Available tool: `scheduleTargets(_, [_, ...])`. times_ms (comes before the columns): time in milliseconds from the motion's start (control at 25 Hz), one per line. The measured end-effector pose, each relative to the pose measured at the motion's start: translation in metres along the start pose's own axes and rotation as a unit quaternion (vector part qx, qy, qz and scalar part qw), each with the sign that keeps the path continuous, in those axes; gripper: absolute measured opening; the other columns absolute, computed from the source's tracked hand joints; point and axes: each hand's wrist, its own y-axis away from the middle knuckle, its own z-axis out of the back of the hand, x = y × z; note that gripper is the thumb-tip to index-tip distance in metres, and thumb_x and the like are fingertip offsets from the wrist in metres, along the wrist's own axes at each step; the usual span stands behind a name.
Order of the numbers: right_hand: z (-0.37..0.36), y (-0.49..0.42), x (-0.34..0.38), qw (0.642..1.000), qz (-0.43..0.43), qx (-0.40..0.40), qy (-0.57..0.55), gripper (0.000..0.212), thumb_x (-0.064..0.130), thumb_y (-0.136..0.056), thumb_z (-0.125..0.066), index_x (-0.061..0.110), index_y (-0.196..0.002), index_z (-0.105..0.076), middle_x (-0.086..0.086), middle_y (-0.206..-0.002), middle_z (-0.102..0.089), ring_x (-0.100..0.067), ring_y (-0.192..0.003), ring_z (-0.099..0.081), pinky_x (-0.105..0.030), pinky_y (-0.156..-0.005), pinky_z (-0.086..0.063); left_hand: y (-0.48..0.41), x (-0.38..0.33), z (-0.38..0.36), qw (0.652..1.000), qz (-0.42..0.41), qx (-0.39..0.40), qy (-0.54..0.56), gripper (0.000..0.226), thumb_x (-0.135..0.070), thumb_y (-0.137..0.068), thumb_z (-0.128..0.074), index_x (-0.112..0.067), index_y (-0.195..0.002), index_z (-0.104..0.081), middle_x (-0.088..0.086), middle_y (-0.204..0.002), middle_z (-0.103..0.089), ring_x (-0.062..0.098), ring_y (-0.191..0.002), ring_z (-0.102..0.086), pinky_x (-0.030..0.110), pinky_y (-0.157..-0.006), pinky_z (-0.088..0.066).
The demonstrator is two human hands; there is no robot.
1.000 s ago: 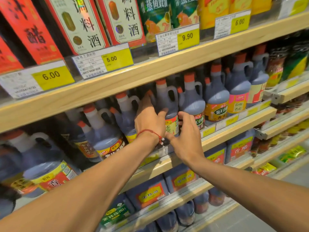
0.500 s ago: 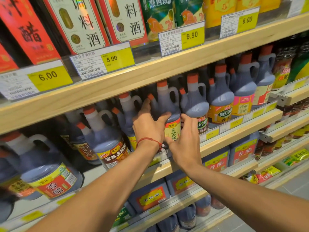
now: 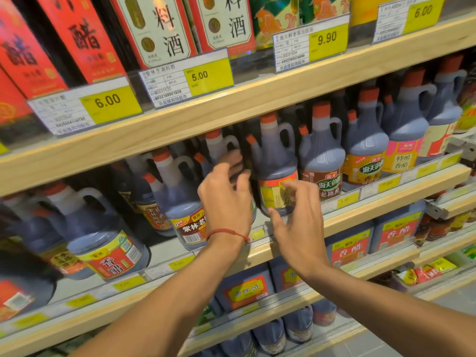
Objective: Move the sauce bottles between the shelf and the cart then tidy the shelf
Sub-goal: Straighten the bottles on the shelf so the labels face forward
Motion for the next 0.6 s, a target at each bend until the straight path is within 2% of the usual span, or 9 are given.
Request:
scheduleTargets(80, [-0.004,0.008,0.009,0.997,0.027,0.073,0.002,0.049,0.013,-0.093,-0.073,0.023,-0.132,-0.047,0.011,-0.125,-0.043,-0.007,-0.116,-0.049,-0.037,-0.099,-0.050,0.003,0.003,0.020,0.998,0.008,-0.061,-0.032,0.020,-0.012,-0.085,-0.070,-0.005,-0.104,-0.065,0.008,-0.099,-0.065,0.021,-0.096,-0.057,0.020,-0.083,-0.039])
scheduleTargets(160, [-0.014,0.011,0.019,0.992,0.037,0.123,0.000,0.053,0.017,-0.094,-0.073,0.024,-0.138,-0.044,0.013,-0.130,-0.045,-0.006,-0.121,-0.049,-0.034,-0.103,-0.048,0.001,0.006,0.035,0.993,0.072,-0.074,-0.062,0.024,-0.016,-0.089,-0.068,0.001,-0.104,-0.060,0.012,-0.099,-0.057,0.023,-0.098,-0.048,0.021,-0.081,-0.031])
scheduleTargets(280, [-0.031,0.006,0.032,0.992,-0.001,0.124,0.018,0.067,0.024,-0.093,-0.075,0.022,-0.149,-0.037,0.007,-0.140,-0.045,-0.009,-0.131,-0.045,-0.026,-0.110,-0.040,-0.015,0.010,0.042,0.991,0.110,-0.020,-0.073,0.027,-0.024,-0.091,-0.067,-0.001,-0.106,-0.067,0.018,-0.103,-0.068,0.034,-0.105,-0.058,0.031,-0.086,-0.040])
scheduleTargets(320, [-0.036,0.004,0.035,0.993,-0.019,0.116,0.023,0.070,0.025,-0.093,-0.076,0.020,-0.151,-0.036,0.005,-0.142,-0.045,-0.011,-0.132,-0.044,-0.024,-0.109,-0.038,-0.019,0.009,0.043,0.991,0.109,-0.003,-0.076,0.027,-0.025,-0.092,-0.066,-0.004,-0.110,-0.069,0.016,-0.107,-0.070,0.034,-0.107,-0.060,0.031,-0.087,-0.042])
scheduleTargets(400, [-0.046,0.003,0.038,0.994,-0.049,0.093,0.022,0.073,0.025,-0.091,-0.078,0.016,-0.151,-0.037,0.002,-0.142,-0.045,-0.013,-0.132,-0.044,-0.021,-0.105,-0.034,-0.029,0.013,0.047,0.987,0.145,0.039,-0.059,0.028,-0.022,-0.095,-0.061,-0.007,-0.119,-0.065,0.014,-0.117,-0.067,0.031,-0.114,-0.060,0.022,-0.083,-0.046])
scheduleTargets(480, [-0.056,0.006,0.040,0.995,-0.066,0.065,0.020,0.076,0.024,-0.090,-0.080,0.014,-0.151,-0.037,0.002,-0.143,-0.043,-0.012,-0.131,-0.042,-0.014,-0.101,-0.028,-0.031,0.018,0.049,0.961,0.234,0.129,-0.068,0.029,-0.011,-0.100,-0.053,0.001,-0.125,-0.060,0.021,-0.126,-0.063,0.035,-0.120,-0.058,0.009,-0.063,-0.045])
scheduleTargets(520, [-0.060,0.008,0.041,0.996,-0.074,0.051,0.017,0.076,0.024,-0.089,-0.080,0.014,-0.151,-0.037,0.002,-0.143,-0.043,-0.012,-0.132,-0.041,-0.013,-0.102,-0.027,-0.034,0.021,0.050,0.959,0.231,0.144,-0.082,0.029,-0.009,-0.100,-0.051,0.003,-0.125,-0.060,0.022,-0.127,-0.062,0.036,-0.121,-0.056,0.011,-0.065,-0.047])
scheduleTargets(600, [-0.066,0.009,0.041,0.996,-0.085,0.027,0.016,0.079,0.024,-0.086,-0.083,0.013,-0.150,-0.038,0.002,-0.140,-0.041,-0.014,-0.133,-0.040,-0.017,-0.107,-0.030,-0.041,0.026,0.048,0.970,0.175,0.126,-0.108,0.029,-0.015,-0.099,-0.051,-0.001,-0.121,-0.064,0.020,-0.125,-0.063,0.038,-0.120,-0.056,0.027,-0.089,-0.047])
